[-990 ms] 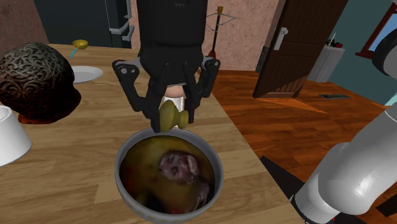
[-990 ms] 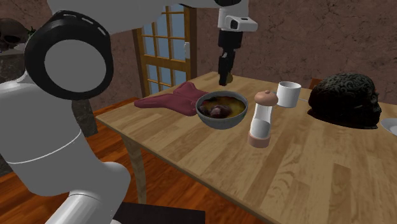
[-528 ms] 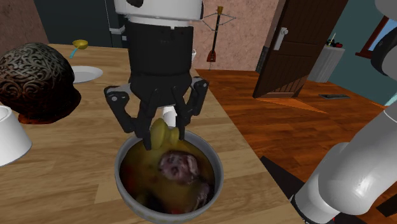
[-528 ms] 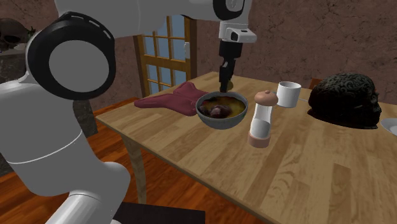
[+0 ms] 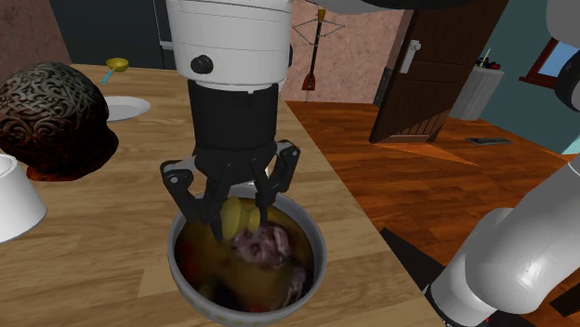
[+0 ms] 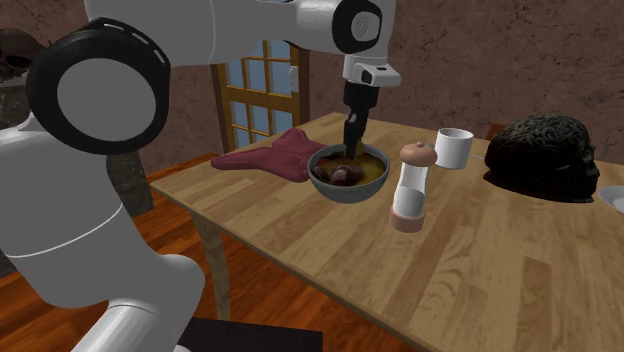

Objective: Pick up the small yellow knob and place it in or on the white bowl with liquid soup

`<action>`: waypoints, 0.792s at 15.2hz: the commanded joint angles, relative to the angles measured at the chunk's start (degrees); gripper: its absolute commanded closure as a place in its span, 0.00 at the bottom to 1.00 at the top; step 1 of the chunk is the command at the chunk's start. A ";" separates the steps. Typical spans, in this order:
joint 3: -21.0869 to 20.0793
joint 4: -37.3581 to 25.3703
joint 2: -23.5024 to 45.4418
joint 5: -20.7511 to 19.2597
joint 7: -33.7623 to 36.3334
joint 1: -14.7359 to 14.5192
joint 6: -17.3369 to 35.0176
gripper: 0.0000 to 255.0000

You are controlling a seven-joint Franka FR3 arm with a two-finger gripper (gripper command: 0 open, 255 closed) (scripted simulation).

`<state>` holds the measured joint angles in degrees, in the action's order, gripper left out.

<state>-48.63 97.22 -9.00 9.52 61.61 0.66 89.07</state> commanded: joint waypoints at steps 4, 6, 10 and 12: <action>0.12 0.49 -0.28 0.19 -0.19 0.00 0.30 1.00; 0.12 0.49 -0.27 0.18 -0.18 0.00 0.30 0.00; 0.12 0.49 -0.27 0.18 -0.18 0.00 0.30 0.00; -0.09 -2.07 0.57 -0.41 0.32 0.09 -1.63 0.00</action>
<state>-48.86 96.20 -8.38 9.10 61.93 0.71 88.55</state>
